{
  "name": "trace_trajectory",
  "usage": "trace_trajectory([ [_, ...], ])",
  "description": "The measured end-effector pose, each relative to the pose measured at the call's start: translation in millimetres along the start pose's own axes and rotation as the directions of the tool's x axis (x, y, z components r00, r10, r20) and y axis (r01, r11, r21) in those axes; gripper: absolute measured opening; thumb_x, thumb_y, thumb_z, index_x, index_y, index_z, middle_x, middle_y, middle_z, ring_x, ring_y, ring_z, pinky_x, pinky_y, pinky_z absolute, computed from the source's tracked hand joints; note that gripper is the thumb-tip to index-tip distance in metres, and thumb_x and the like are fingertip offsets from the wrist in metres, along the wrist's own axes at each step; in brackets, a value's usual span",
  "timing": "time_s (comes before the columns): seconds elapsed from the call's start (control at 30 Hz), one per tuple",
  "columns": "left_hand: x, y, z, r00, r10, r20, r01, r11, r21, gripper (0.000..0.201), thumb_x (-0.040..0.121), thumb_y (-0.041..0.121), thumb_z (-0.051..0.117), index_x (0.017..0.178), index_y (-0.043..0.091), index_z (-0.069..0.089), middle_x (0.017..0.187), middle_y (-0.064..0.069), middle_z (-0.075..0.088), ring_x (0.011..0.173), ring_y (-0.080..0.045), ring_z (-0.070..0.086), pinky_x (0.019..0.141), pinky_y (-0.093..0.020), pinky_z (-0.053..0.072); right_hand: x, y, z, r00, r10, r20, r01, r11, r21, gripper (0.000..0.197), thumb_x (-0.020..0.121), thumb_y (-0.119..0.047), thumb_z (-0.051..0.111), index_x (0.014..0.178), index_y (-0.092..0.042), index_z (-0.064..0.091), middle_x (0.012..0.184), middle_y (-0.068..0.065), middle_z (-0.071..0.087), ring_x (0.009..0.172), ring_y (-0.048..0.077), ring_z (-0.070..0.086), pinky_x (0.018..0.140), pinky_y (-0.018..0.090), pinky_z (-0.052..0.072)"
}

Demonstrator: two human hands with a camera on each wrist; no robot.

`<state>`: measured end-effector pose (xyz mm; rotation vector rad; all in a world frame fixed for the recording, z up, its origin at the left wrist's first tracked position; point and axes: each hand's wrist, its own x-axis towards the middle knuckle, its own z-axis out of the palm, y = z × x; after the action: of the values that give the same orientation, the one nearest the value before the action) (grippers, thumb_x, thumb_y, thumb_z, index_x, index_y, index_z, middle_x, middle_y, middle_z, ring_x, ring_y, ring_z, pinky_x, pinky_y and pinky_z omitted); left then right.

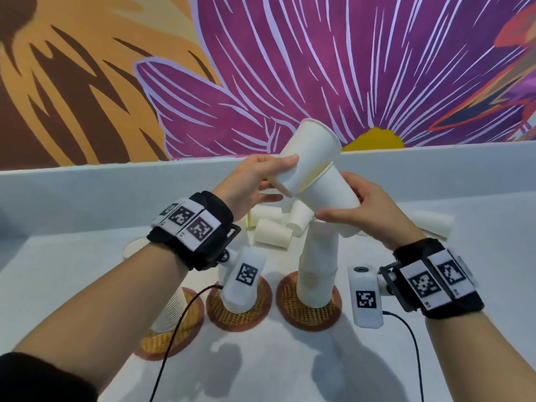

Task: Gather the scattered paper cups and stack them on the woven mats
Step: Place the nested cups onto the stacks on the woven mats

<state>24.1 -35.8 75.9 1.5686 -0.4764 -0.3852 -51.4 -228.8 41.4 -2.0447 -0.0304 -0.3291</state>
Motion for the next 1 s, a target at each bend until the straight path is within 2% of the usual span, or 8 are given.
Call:
trace_trajectory([
  [0.07,-7.2,-1.1,-12.3,0.999,-0.013,0.049,0.011,0.999,0.031,0.072,0.076,0.025,0.073,0.137,0.028,0.035,0.108,-0.003,0.064,0.086,-0.023,0.068,0.081,-0.036,0.056,-6.2,-2.3,7.3,0.999,-0.004,0.054,0.005,1.000,-0.028,0.066,0.067,-0.027,0.082,0.126,-0.031,0.054,0.107,-0.016,0.062,0.096,0.002,0.059,0.069,0.022,0.050],
  [0.17,-17.4,-0.3,-23.6,0.996,0.025,0.090,-0.039,0.987,0.156,0.092,0.074,0.024,0.074,0.143,0.047,0.016,0.112,0.005,0.056,0.099,-0.020,0.064,0.078,-0.033,0.058,-11.6,-6.6,17.4,0.991,-0.014,0.136,0.025,0.996,-0.083,0.063,0.068,-0.029,0.082,0.124,-0.037,0.056,0.106,-0.021,0.062,0.097,0.000,0.058,0.073,0.024,0.050],
  [0.3,-25.2,0.1,-29.6,0.994,0.097,0.057,-0.106,0.973,0.204,0.072,0.072,0.027,0.077,0.129,0.043,0.035,0.113,0.000,0.057,0.096,-0.017,0.062,0.072,-0.028,0.059,-14.2,-15.6,32.5,0.976,-0.041,0.212,0.059,0.995,-0.081,0.067,0.064,-0.032,0.084,0.124,-0.041,0.056,0.111,-0.016,0.065,0.102,0.006,0.061,0.084,0.031,0.053],
  [0.47,-27.7,-1.9,-36.5,0.949,0.147,-0.280,-0.115,0.985,0.129,0.054,0.076,0.039,0.074,0.116,0.020,0.043,0.108,-0.004,0.061,0.093,-0.016,0.065,0.071,-0.028,0.059,-13.1,-23.8,52.7,0.977,-0.075,0.200,0.084,0.996,-0.035,0.068,0.063,-0.043,0.082,0.125,-0.041,0.054,0.114,-0.015,0.064,0.102,0.009,0.062,0.080,0.029,0.053],
  [0.63,-49.9,-19.9,-25.6,0.984,0.074,-0.164,0.001,0.910,0.414,0.061,0.091,0.063,0.023,0.118,0.020,0.056,0.117,-0.005,0.060,0.108,-0.025,0.057,0.097,-0.042,0.047,-3.9,-35.6,62.1,0.984,-0.117,0.134,0.127,0.990,-0.068,0.062,0.067,-0.050,0.075,0.124,-0.043,0.052,0.114,-0.005,0.060,0.104,0.013,0.057,0.083,0.030,0.051],
  [0.8,-54.5,-47.3,-29.9,0.919,0.121,-0.375,0.015,0.940,0.340,0.037,0.100,0.042,0.031,0.110,0.017,0.057,0.110,-0.006,0.060,0.102,-0.023,0.056,0.093,-0.040,0.050,3.2,-51.4,66.2,0.992,-0.101,0.072,0.114,0.970,-0.213,0.058,0.077,-0.041,0.071,0.131,-0.036,0.049,0.110,-0.004,0.045,0.094,0.010,0.049,0.082,0.019,0.045],
  [0.93,-54.3,-58.0,-40.4,0.887,0.085,-0.453,0.062,0.952,0.300,0.025,0.100,0.025,0.040,0.122,0.020,0.050,0.102,-0.006,0.060,0.086,-0.020,0.059,0.067,-0.023,0.052,8.0,-59.2,80.9,0.968,-0.195,-0.157,0.182,0.979,-0.092,0.060,0.069,-0.035,0.080,0.122,-0.023,0.053,0.111,-0.010,0.054,0.104,0.009,0.052,0.085,0.019,0.046],
  [1.0,-54.0,-65.0,-44.6,0.892,0.075,-0.445,0.100,0.929,0.357,0.028,0.098,0.020,0.041,0.124,0.021,0.051,0.109,-0.007,0.062,0.092,-0.022,0.061,0.076,-0.027,0.050,11.8,-61.2,91.3,0.957,-0.232,-0.174,0.228,0.973,-0.039,0.059,0.067,-0.032,0.082,0.118,-0.021,0.053,0.109,-0.011,0.057,0.101,0.009,0.055,0.082,0.020,0.049],
])
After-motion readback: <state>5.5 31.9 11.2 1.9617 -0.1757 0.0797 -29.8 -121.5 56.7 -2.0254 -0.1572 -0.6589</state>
